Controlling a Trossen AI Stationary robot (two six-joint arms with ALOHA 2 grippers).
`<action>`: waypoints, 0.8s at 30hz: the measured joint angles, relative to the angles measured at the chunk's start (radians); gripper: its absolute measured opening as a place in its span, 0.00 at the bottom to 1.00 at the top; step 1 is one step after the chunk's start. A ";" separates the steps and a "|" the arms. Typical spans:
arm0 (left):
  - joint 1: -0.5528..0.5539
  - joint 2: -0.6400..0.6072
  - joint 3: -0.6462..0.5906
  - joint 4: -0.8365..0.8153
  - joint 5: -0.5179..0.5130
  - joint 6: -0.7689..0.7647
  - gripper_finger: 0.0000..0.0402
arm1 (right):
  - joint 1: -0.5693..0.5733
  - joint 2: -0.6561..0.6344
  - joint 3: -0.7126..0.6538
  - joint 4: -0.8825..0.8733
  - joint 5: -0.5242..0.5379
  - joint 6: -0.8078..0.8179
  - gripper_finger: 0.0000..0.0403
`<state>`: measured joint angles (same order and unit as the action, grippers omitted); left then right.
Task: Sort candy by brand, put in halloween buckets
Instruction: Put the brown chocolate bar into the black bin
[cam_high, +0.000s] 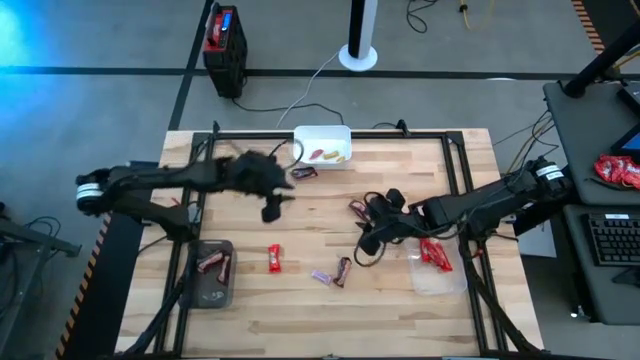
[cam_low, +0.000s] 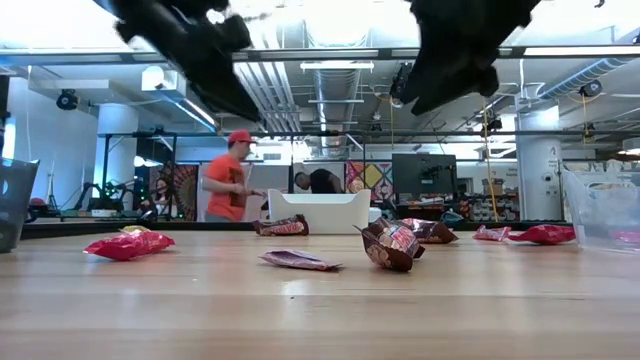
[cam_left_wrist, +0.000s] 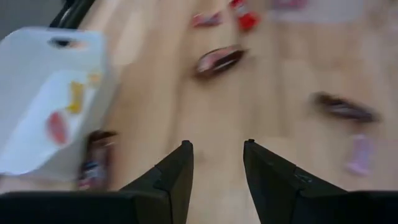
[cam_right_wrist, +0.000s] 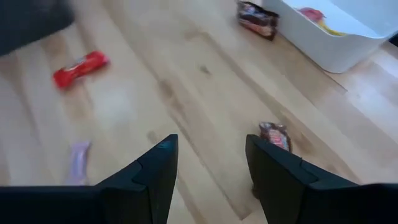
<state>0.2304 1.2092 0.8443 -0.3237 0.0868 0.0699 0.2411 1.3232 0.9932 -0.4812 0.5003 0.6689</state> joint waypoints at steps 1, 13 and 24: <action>-0.034 -0.031 -0.025 0.022 -0.009 -0.027 0.31 | -0.012 0.007 0.001 -0.004 -0.001 0.007 0.45; -0.471 -0.227 -0.084 -0.120 -0.390 -0.309 0.31 | -0.136 0.132 0.123 -0.149 -0.093 0.046 0.45; -0.679 -0.230 -0.077 -0.144 -0.458 -0.387 0.31 | -0.269 0.307 0.213 -0.372 -0.275 0.014 0.54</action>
<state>-0.4482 0.9794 0.7672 -0.4678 -0.3712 -0.3168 -0.0276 1.6302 1.2062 -0.8533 0.2249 0.6833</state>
